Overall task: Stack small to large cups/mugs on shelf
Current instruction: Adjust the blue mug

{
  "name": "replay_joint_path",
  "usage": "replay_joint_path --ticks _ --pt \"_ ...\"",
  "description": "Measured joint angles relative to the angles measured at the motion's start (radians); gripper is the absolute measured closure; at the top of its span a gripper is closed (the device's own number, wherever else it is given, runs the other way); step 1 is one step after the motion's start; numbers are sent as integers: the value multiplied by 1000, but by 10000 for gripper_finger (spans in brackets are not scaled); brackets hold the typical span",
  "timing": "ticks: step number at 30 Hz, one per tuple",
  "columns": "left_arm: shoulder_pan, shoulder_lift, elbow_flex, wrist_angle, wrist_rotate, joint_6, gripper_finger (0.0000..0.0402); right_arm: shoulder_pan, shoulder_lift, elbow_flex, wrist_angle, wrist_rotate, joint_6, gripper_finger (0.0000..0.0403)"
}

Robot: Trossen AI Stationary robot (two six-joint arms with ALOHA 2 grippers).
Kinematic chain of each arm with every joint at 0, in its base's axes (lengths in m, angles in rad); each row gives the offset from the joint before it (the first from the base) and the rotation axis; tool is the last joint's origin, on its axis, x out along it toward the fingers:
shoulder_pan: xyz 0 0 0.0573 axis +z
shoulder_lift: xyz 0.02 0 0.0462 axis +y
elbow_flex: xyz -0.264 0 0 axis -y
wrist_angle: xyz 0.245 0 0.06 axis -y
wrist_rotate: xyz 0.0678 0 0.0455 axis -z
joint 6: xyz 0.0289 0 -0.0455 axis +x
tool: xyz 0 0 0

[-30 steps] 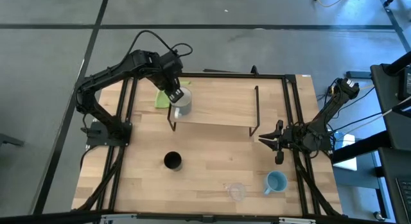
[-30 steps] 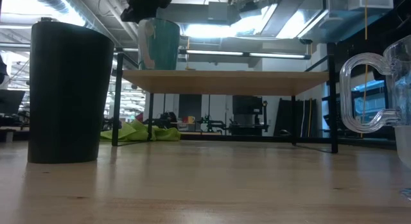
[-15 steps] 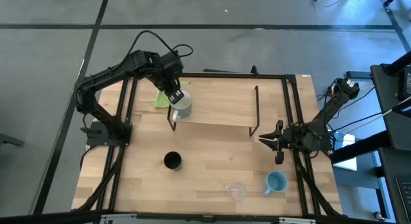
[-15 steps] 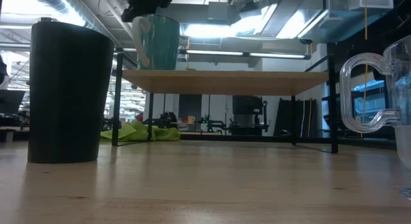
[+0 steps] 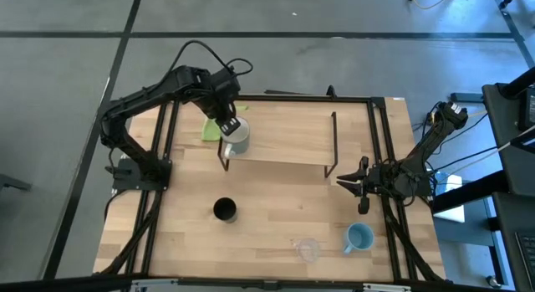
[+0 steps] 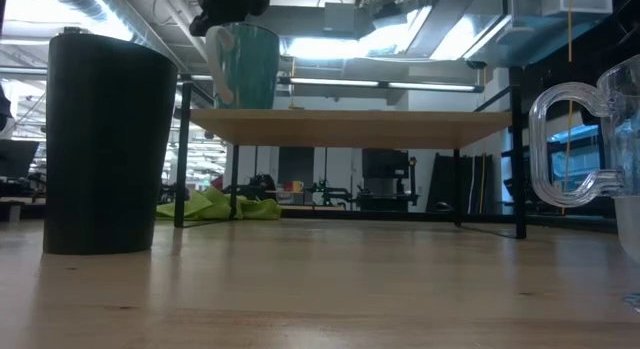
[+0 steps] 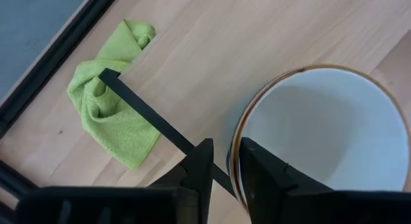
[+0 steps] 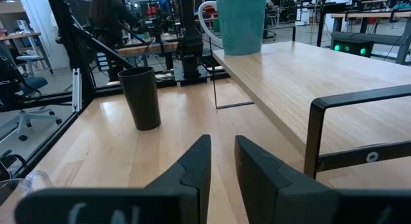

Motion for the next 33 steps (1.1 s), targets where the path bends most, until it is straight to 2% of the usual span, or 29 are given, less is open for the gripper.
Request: replay_joint_path --ticks 10,20,33 --pt "-2 22 0 -2 -9 20 328 0 0 0 0 0 1 331" --pt "-2 21 0 13 -8 32 390 0 0 0 0 0 1 331" --pt "-8 51 3 89 3 -60 386 0 0 0 0 0 0 331"
